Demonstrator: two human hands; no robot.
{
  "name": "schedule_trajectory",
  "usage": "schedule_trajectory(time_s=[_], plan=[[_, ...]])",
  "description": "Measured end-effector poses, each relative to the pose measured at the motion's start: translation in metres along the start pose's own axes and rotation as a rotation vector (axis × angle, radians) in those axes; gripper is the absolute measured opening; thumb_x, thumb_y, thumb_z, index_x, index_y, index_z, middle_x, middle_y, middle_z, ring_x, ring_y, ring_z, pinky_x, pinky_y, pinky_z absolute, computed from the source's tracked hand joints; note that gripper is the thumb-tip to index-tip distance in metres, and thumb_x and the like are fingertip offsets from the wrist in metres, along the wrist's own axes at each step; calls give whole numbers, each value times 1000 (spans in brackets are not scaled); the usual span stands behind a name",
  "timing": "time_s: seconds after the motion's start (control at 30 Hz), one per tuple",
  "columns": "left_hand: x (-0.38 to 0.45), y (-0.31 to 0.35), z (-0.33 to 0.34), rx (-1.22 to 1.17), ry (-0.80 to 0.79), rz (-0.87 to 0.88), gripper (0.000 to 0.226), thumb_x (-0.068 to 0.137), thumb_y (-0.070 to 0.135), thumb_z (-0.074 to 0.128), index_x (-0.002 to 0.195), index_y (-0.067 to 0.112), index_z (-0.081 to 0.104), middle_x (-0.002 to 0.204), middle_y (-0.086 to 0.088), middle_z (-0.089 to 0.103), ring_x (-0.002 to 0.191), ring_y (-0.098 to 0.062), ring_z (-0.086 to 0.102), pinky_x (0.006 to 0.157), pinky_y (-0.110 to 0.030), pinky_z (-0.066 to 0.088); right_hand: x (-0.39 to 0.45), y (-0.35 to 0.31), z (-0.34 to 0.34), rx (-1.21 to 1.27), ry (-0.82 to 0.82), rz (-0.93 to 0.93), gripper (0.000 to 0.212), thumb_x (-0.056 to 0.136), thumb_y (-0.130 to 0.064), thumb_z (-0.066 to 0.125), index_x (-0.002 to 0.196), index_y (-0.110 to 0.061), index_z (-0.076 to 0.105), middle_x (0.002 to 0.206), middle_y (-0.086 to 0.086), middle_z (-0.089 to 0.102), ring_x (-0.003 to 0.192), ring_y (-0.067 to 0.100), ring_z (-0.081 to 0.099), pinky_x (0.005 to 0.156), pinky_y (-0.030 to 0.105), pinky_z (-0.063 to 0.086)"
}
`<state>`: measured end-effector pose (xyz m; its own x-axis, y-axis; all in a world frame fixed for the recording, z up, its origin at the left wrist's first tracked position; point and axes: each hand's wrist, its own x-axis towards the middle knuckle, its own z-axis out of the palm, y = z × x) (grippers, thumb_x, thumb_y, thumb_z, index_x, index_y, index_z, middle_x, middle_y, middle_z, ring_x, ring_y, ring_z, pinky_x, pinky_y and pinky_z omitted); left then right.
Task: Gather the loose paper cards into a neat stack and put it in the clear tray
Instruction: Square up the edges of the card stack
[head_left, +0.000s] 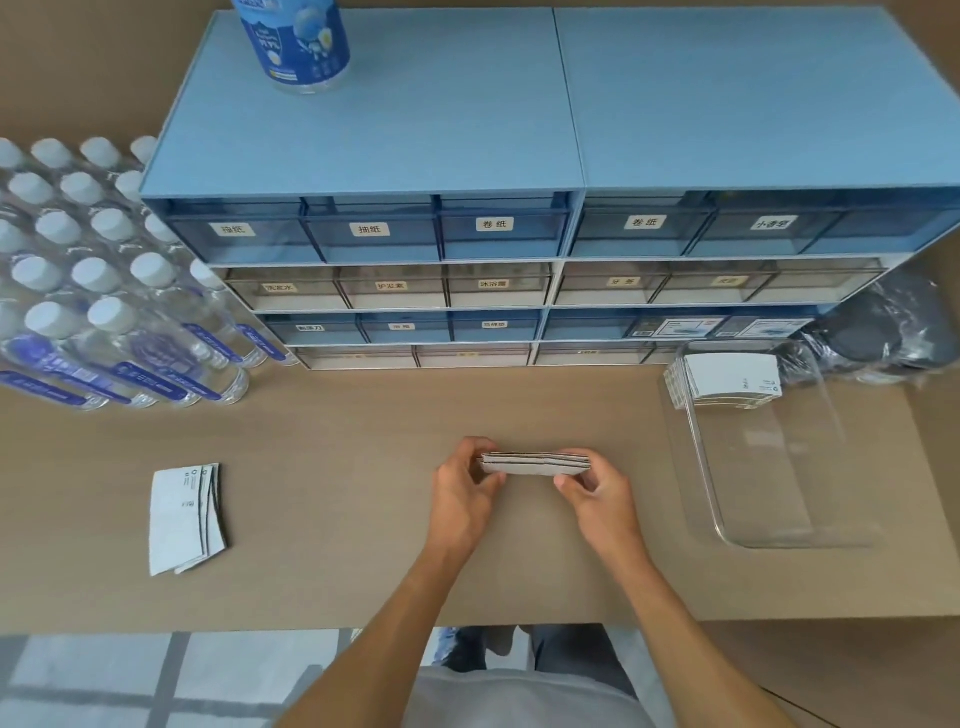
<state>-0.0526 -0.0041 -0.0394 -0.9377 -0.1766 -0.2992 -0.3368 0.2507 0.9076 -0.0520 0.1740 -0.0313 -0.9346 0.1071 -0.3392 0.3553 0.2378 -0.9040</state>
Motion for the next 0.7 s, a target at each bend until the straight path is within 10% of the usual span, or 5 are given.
schedule_trajectory(time_s=[0.7], plan=[[-16,9,29,-115,37,4,17,101,18,52,116,14,58,112,5,62,99,4,56,84,-9,41,2,-1,33,-22,143,17,29,105,-22,39,109,-8,64,108,3,68,104,20,62,97,36,48]])
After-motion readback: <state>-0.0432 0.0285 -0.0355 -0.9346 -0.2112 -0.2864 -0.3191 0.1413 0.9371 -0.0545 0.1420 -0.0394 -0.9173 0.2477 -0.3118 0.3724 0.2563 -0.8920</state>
